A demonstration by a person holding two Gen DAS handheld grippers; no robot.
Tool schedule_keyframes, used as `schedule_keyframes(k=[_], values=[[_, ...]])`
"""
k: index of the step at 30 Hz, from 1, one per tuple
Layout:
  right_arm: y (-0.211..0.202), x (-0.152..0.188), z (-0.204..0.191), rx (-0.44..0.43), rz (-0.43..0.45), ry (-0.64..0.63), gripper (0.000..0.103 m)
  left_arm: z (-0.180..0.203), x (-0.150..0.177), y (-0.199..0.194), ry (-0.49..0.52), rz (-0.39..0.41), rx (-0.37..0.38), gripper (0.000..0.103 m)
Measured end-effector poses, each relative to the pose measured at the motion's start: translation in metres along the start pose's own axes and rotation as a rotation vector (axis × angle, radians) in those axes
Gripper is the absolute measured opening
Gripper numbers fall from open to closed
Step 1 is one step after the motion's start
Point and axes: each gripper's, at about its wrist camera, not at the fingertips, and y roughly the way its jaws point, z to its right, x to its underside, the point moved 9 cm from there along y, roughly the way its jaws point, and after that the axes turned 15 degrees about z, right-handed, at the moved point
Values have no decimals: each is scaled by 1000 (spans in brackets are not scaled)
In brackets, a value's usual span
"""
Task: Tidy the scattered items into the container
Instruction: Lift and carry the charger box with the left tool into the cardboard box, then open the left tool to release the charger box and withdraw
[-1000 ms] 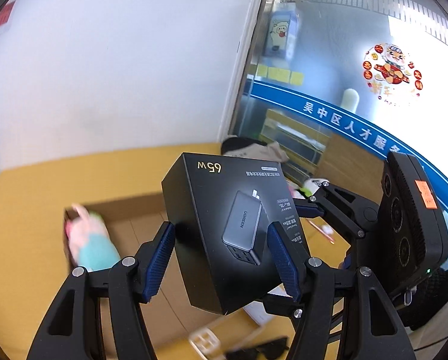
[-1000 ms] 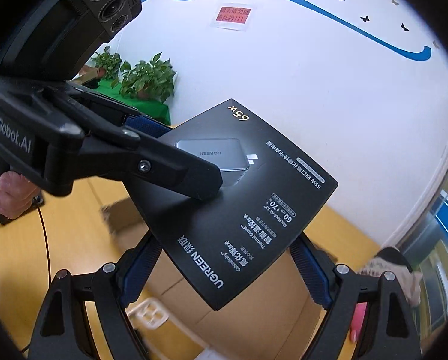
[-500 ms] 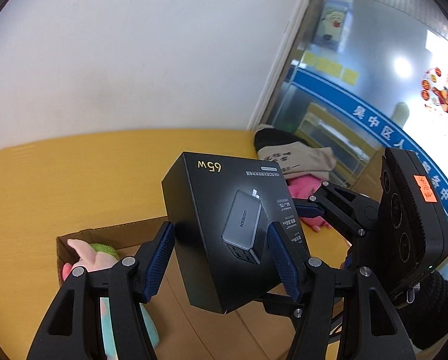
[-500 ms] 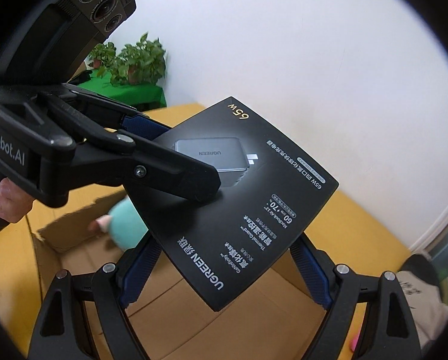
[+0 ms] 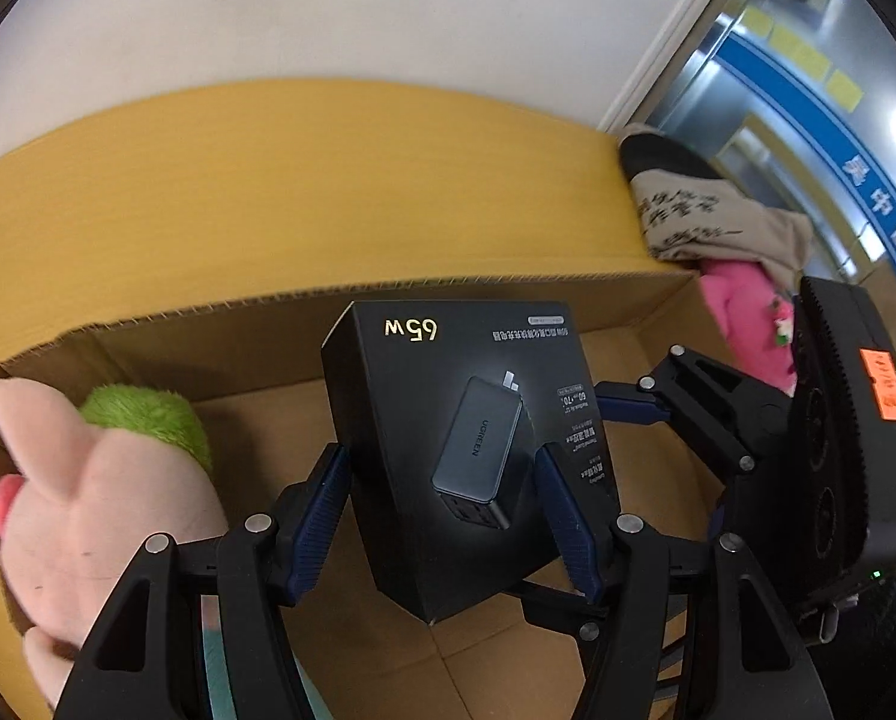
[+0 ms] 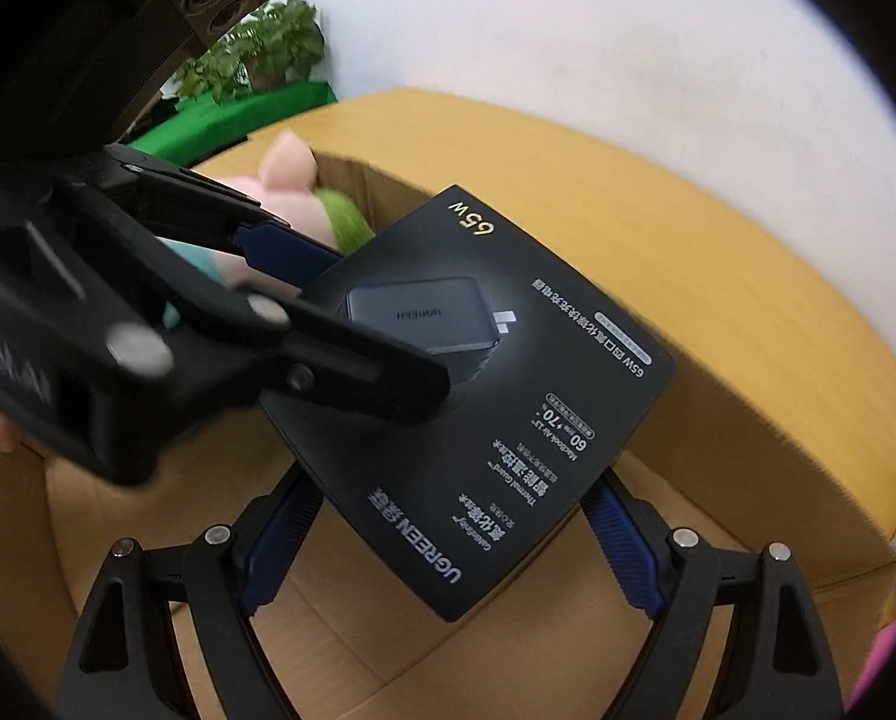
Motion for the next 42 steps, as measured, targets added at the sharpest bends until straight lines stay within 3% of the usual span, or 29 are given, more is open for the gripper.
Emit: schedule_keyframes(k=[7, 9, 12, 16, 20, 22, 23, 27, 33, 42], values=[[18, 19, 10, 23, -58, 46, 87, -11, 10, 25, -36, -84, -74, 62], [16, 19, 10, 48, -59, 41, 88, -13, 10, 24, -38, -81, -83, 58], [5, 14, 8, 69, -51, 46, 88, -9, 8, 13, -44, -46, -84, 60], [-31, 7, 5, 98, -29, 70, 88, -4, -4, -34, -32, 66, -113, 75], [-103, -4, -9, 164, 81, 113, 89, 15, -9, -103, 27, 233, -167, 89], [-149, -8, -28, 202, 147, 127, 89, 30, 2, -141, 68, 306, -187, 101], [-156, -19, -34, 219, 163, 123, 89, 39, 9, -159, 88, 340, -204, 102], [-221, -13, -70, 300, 233, 119, 90, 78, 44, -224, 135, 448, -219, 103], [-279, 25, -110, 408, 223, 110, 90, 117, 92, -277, 136, 516, -199, 103], [-301, 78, -141, 396, 188, 241, 90, 153, 144, -300, 115, 505, -173, 103]])
